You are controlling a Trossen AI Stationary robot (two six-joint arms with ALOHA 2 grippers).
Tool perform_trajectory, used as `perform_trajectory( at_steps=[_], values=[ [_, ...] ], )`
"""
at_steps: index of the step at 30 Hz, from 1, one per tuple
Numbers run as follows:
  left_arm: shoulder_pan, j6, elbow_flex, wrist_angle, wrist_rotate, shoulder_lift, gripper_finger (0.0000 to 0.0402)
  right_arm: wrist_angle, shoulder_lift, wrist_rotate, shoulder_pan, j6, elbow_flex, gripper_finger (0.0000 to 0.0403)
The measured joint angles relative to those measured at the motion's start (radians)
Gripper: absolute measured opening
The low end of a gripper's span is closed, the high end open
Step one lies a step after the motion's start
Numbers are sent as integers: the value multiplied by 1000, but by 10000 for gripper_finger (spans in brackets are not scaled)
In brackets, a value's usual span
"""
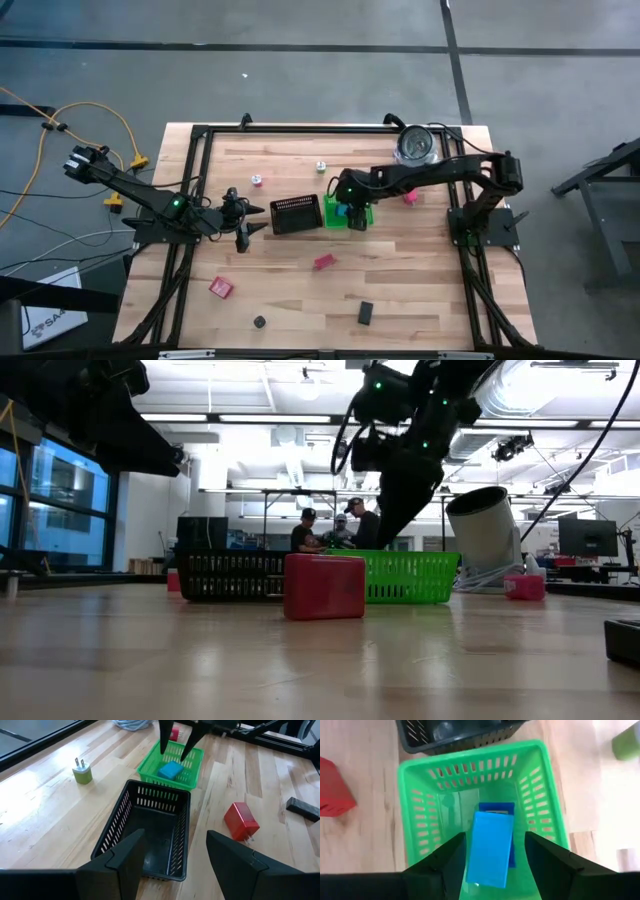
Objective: Pick & Place Office items
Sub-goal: Put the black digital timer into the green bin
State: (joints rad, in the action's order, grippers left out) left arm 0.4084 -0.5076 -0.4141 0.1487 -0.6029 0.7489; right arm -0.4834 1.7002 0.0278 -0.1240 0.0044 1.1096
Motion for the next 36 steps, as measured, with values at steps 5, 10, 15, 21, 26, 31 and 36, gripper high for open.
perform_trajectory(
  at_steps=[5, 10, 15, 21, 26, 31, 36],
  values=[
    [0, 0, 0, 0, 0, 0, 204, 2, -42, 0, 31, -10, 0, 189],
    [0, 0, 0, 0, 0, 0, 204, 21, -69, -4, 72, -62, 0, 189],
    [0, 0, 0, 0, 0, 0, 204, 65, -91, 4, 116, -64, -1, 189],
    [0, 0, 0, -4, 0, 0, 204, 149, -118, -22, 193, -117, 0, 189],
    [0, 0, 0, -9, 0, 0, 204, 225, -144, -148, 276, -144, 11, 189],
    [0, 0, 0, -16, 0, 0, 204, 185, -149, -256, 353, -156, 93, 189],
    [0, 0, 0, -16, 0, 0, 204, 174, -149, -297, 426, -217, 129, 189]
  ],
)
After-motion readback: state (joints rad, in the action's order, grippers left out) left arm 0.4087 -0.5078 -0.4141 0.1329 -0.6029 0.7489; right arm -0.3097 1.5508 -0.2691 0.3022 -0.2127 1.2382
